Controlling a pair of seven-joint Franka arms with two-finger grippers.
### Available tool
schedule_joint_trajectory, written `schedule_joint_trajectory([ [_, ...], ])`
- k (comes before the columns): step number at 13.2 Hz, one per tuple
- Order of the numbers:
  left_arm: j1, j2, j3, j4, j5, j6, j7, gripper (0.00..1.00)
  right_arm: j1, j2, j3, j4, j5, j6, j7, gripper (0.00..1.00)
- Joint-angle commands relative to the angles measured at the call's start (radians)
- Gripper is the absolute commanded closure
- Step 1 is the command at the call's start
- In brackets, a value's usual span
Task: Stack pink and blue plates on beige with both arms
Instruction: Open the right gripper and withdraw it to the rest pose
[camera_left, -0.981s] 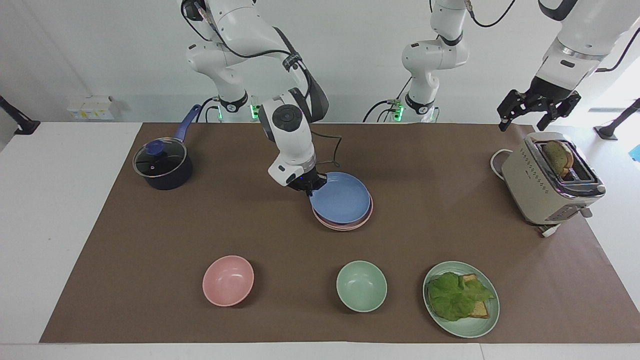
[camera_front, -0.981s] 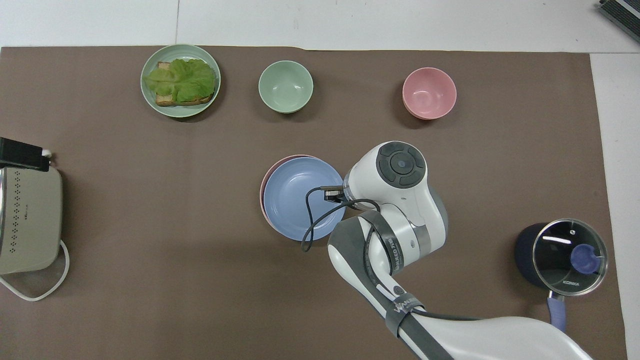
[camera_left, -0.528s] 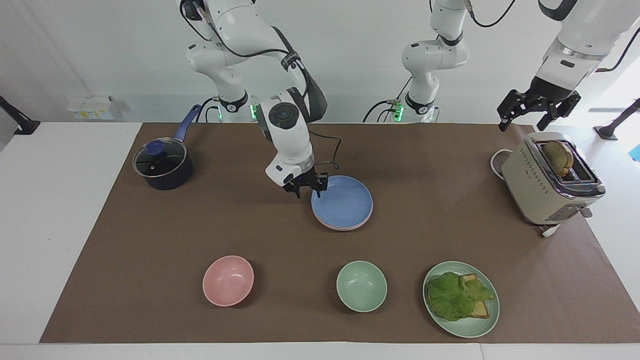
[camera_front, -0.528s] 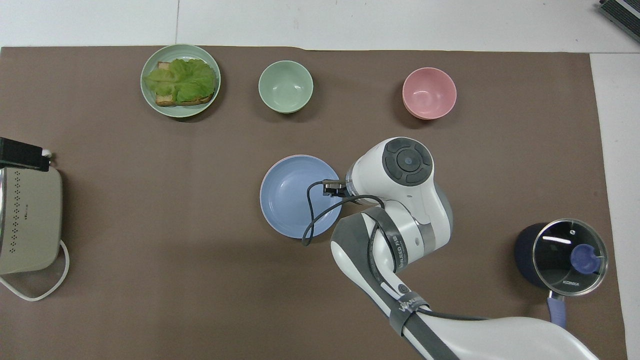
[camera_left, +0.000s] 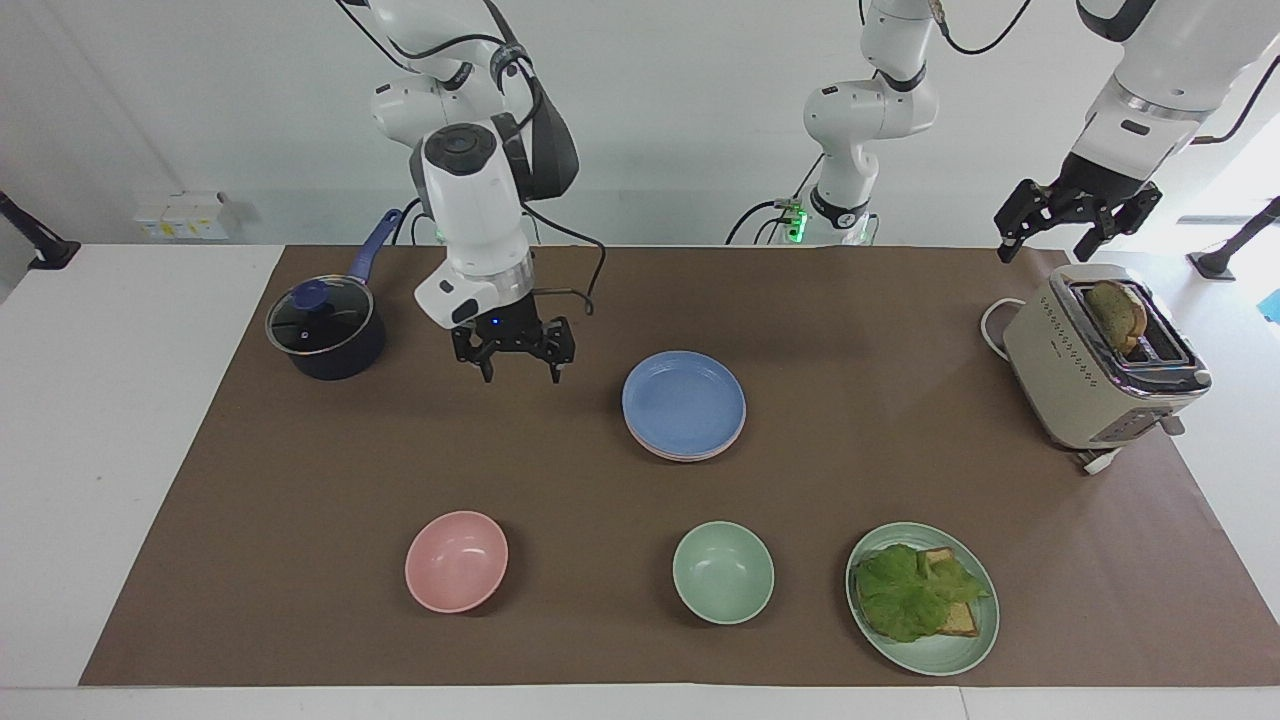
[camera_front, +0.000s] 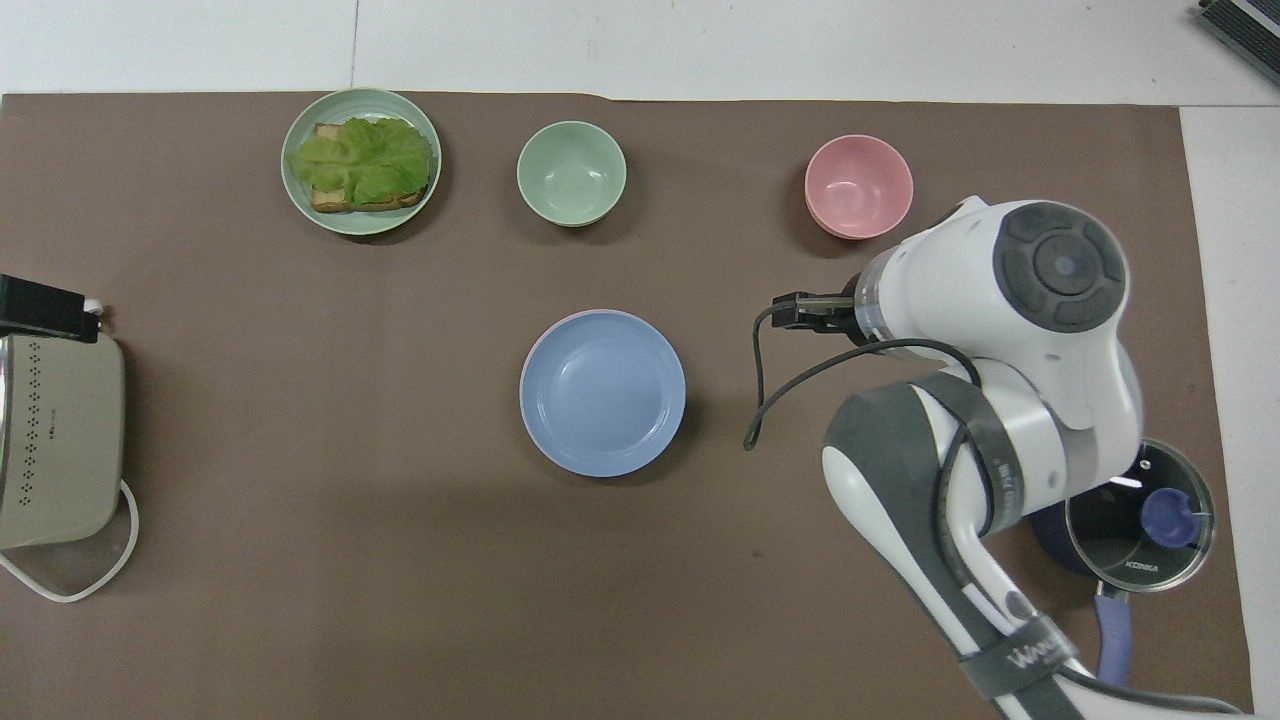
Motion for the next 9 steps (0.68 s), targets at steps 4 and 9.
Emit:
schedule_joint_trajectory([
  [4,0.005,-0.012,-0.003,-0.004,0.013,-0.014,-0.001,0.00,-0.112,-0.143,0.009,0.081,-0.022,-0.216,-0.032,0.00],
  [9,0.005,-0.012,-0.003,-0.004,0.013,-0.014,-0.001,0.00,-0.170,-0.157,0.006,0.204,-0.016,-0.359,-0.048,0.00],
])
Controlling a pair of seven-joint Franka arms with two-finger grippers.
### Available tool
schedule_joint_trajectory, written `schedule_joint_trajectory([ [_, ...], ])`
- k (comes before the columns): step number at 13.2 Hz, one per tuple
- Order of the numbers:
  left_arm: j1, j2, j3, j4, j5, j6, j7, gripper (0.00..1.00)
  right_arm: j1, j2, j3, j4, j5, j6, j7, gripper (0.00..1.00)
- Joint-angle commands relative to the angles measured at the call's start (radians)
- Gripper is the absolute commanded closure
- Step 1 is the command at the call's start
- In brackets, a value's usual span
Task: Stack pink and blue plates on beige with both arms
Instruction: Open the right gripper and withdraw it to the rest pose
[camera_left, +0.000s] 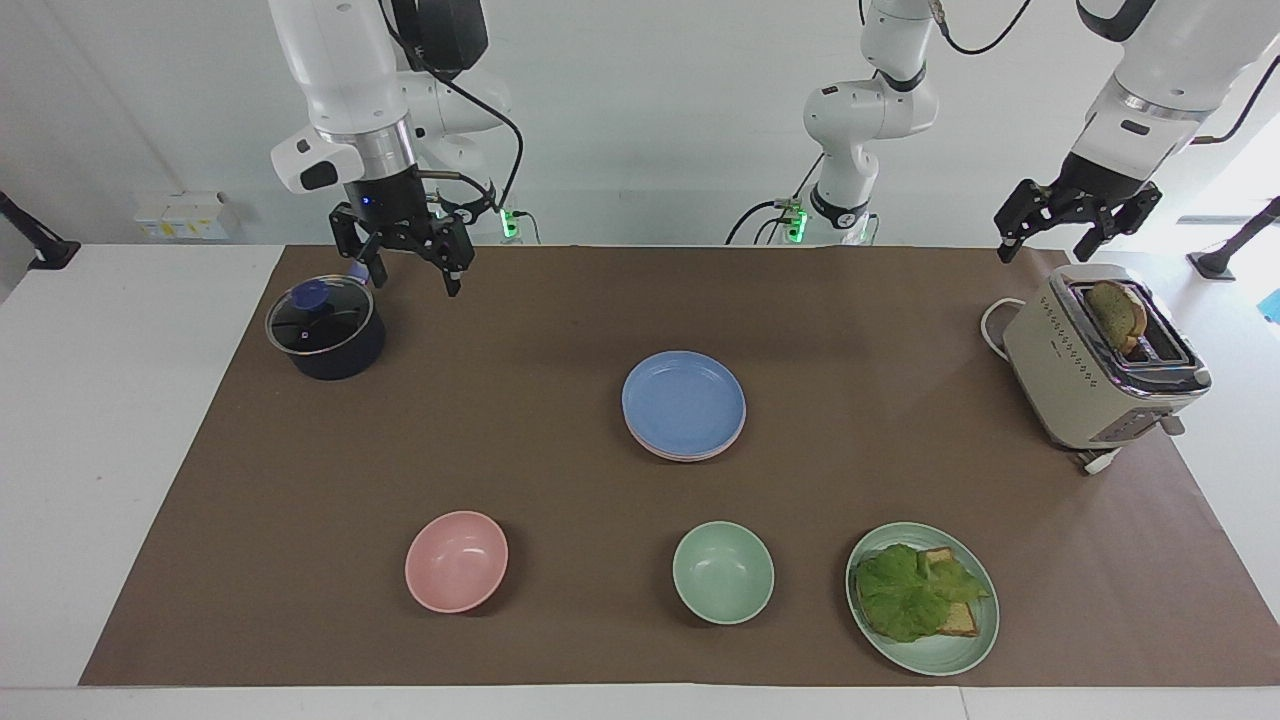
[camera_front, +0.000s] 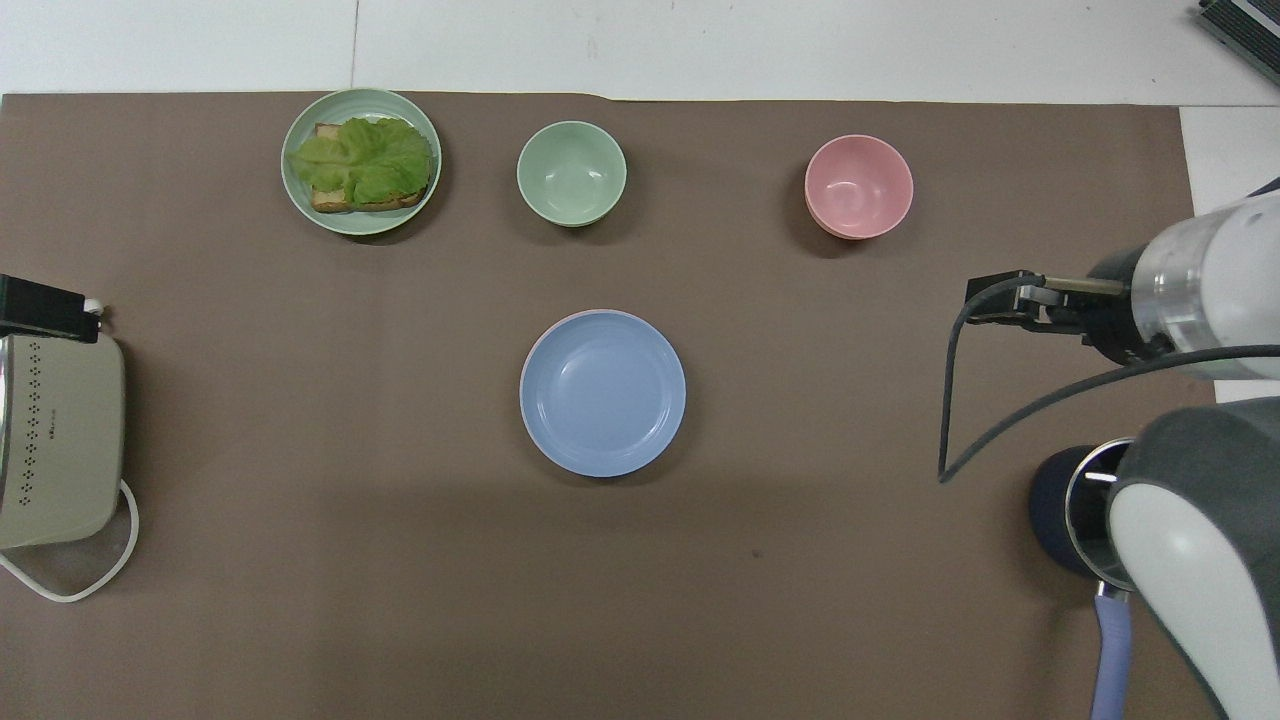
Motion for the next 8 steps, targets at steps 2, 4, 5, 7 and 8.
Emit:
schedule_joint_trajectory([
  [2,0.005,-0.012,-0.003,-0.004,0.013,-0.014,-0.001,0.00,-0.061,-0.017,0.007,0.057,0.000,-0.039,-0.029,0.00],
  [4,0.005,-0.012,-0.003,-0.004,0.013,-0.014,-0.001,0.00,-0.091,-0.045,0.004,0.058,0.003,-0.044,-0.029,0.00],
  [5,0.005,-0.012,-0.003,-0.004,0.013,-0.014,-0.001,0.00,-0.099,-0.051,-0.003,0.060,0.004,-0.055,-0.030,0.00],
  [7,0.005,-0.012,-0.003,-0.004,0.013,-0.015,-0.001,0.00,-0.099,-0.053,-0.042,0.075,-0.006,-0.076,-0.053,0.00],
  [8,0.005,-0.012,-0.003,-0.004,0.013,-0.014,-0.001,0.00,-0.101,-0.051,-0.061,0.096,-0.011,-0.102,-0.122,0.00],
])
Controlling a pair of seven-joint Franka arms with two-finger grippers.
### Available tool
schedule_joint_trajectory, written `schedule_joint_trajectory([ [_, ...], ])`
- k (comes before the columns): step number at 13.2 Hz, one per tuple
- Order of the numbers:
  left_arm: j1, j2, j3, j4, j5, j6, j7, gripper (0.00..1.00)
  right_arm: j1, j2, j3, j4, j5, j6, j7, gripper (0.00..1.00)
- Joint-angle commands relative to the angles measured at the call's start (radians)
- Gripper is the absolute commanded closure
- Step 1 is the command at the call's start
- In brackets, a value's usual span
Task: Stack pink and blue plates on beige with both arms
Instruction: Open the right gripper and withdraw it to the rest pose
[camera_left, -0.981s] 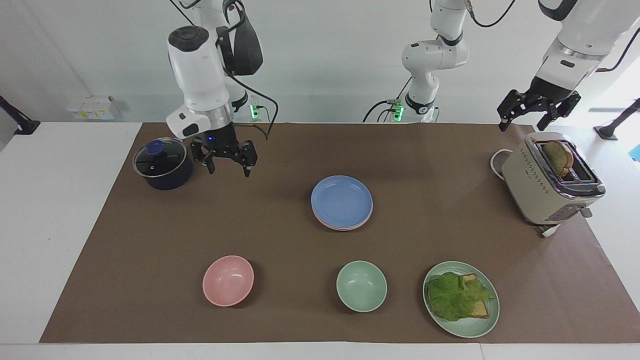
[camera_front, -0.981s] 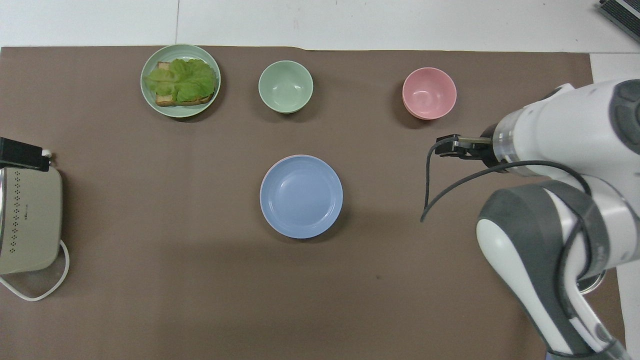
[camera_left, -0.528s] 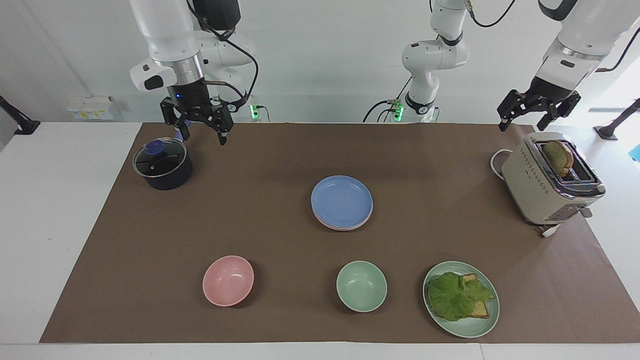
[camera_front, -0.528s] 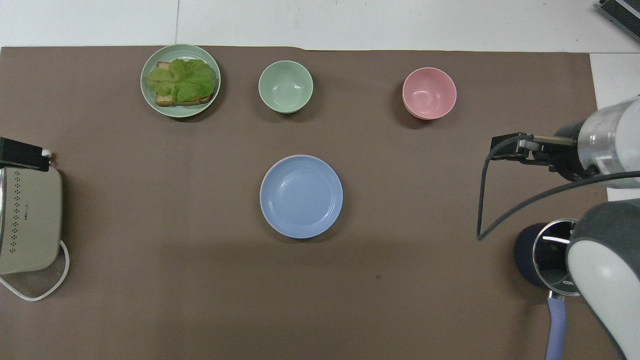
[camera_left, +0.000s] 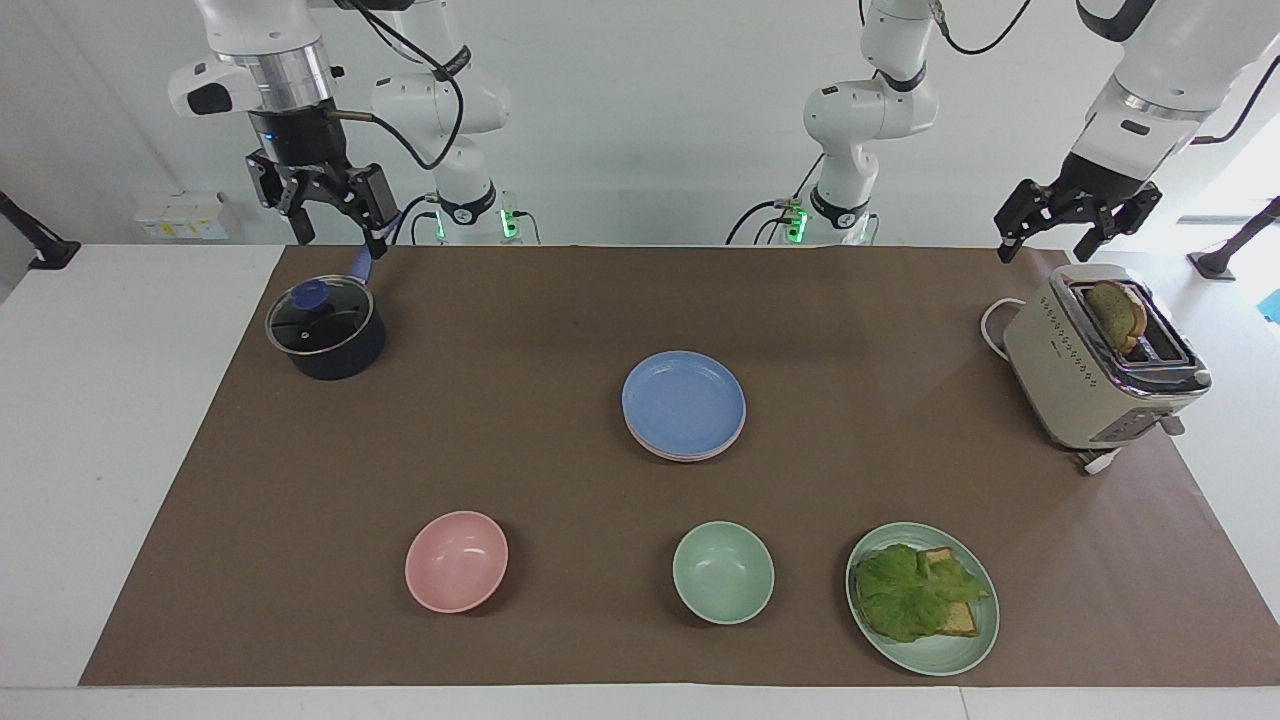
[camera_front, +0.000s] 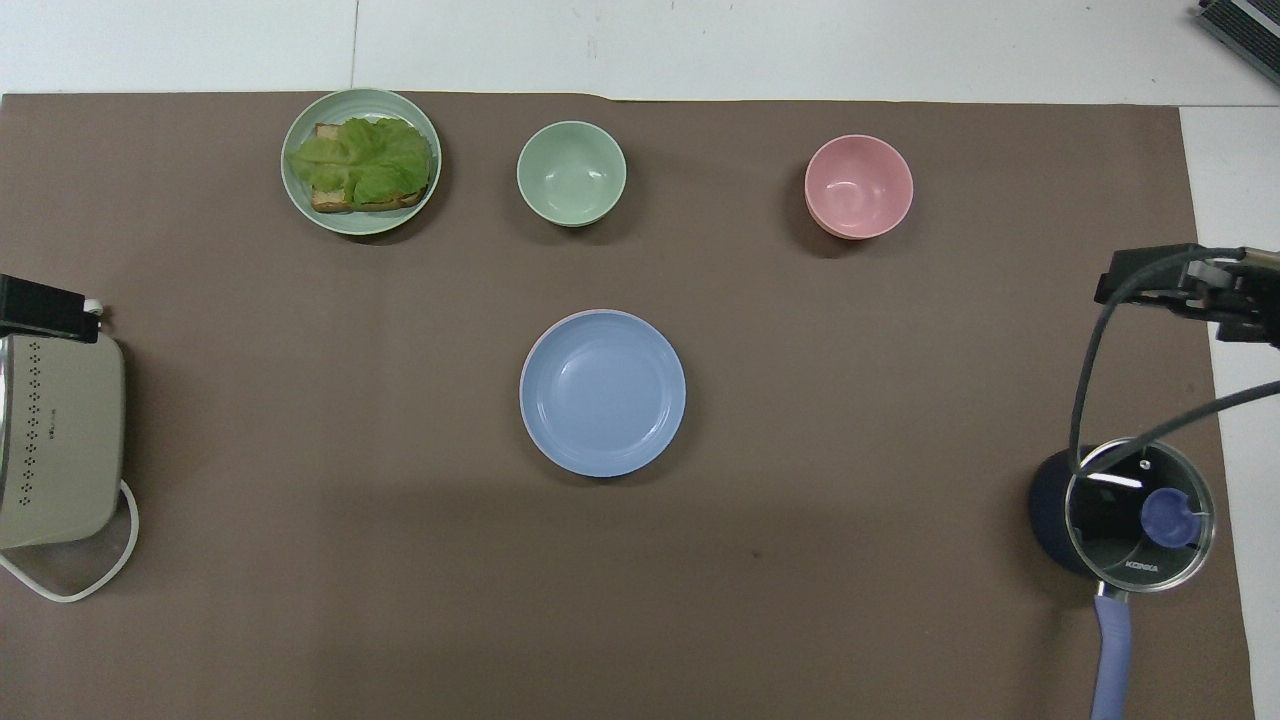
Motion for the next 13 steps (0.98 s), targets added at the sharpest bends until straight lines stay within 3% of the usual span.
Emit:
schedule_joint_trajectory([
  [1,0.005,-0.012,-0.003,-0.004,0.013,-0.014,-0.001,0.00,-0.015,0.000,-0.050,0.039,-0.007,-0.070,-0.198,0.00],
  [3,0.005,-0.012,-0.003,-0.004,0.013,-0.014,-0.001,0.00,-0.013,0.008,-0.070,0.023,-0.013,-0.130,-0.290,0.00],
  [13,0.005,-0.012,-0.003,-0.004,0.013,-0.015,-0.001,0.00,-0.010,0.000,-0.070,-0.038,0.002,-0.139,-0.342,0.00],
])
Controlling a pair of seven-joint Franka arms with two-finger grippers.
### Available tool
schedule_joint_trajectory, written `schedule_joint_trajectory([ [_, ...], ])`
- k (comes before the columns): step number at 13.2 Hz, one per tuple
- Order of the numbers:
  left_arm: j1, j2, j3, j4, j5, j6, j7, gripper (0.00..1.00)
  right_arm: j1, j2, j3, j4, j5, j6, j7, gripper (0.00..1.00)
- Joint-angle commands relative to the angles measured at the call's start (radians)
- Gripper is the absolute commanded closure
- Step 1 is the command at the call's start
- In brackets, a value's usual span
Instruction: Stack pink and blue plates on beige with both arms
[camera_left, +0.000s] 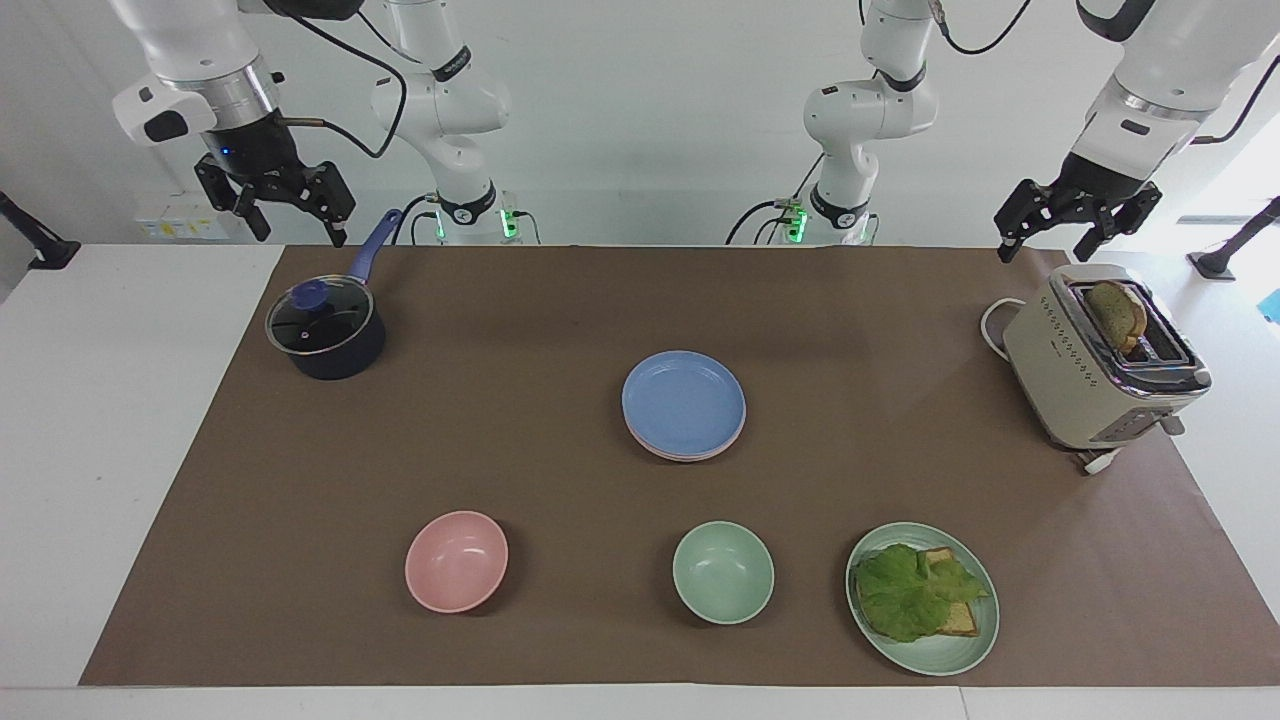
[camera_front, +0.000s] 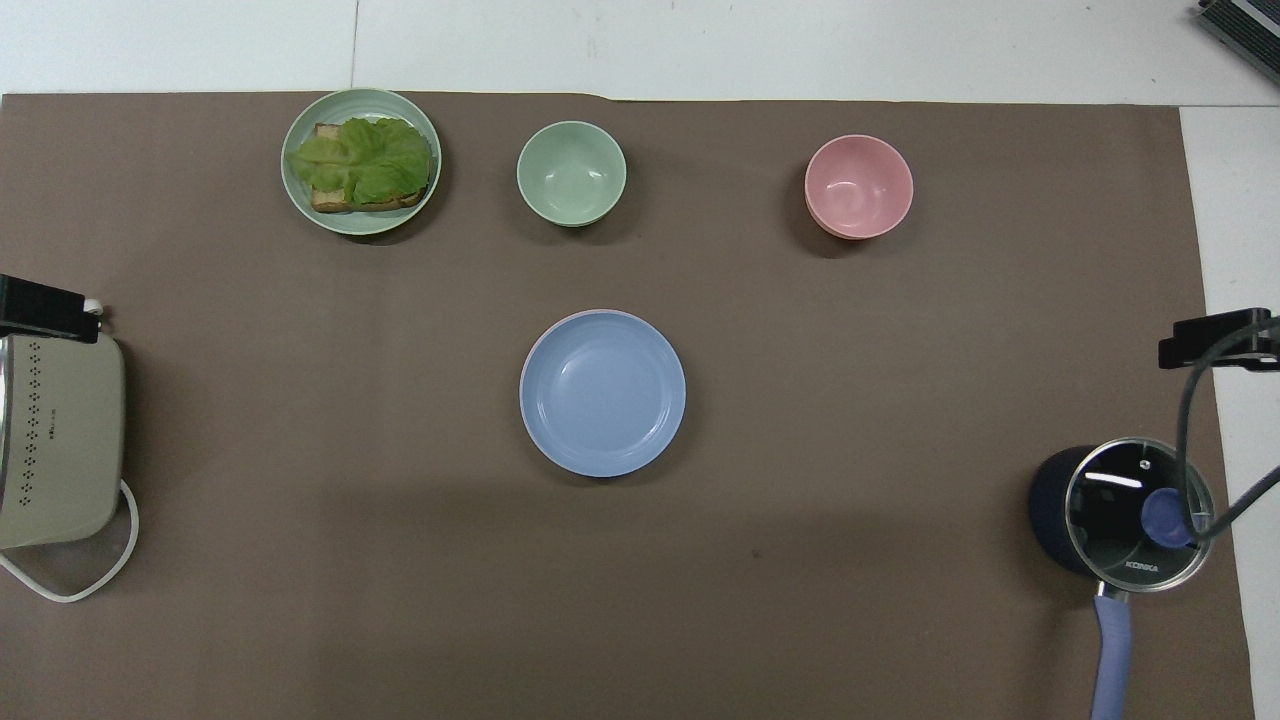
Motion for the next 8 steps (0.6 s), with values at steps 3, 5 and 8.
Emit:
schedule_joint_trajectory([
  [3,0.005,-0.012,-0.003,-0.004,0.013,-0.014,-0.001,0.00,0.002,-0.016,0.010,-0.027,0.003,-0.013,-0.101,0.00],
  [5,0.005,-0.012,-0.003,-0.004,0.013,-0.015,-0.001,0.00,0.002,-0.016,0.012,-0.027,0.004,-0.011,-0.074,0.00],
  [8,0.005,-0.012,-0.003,-0.004,0.013,-0.014,-0.001,0.00,0.002,-0.011,0.012,-0.020,0.006,-0.014,-0.070,0.00],
])
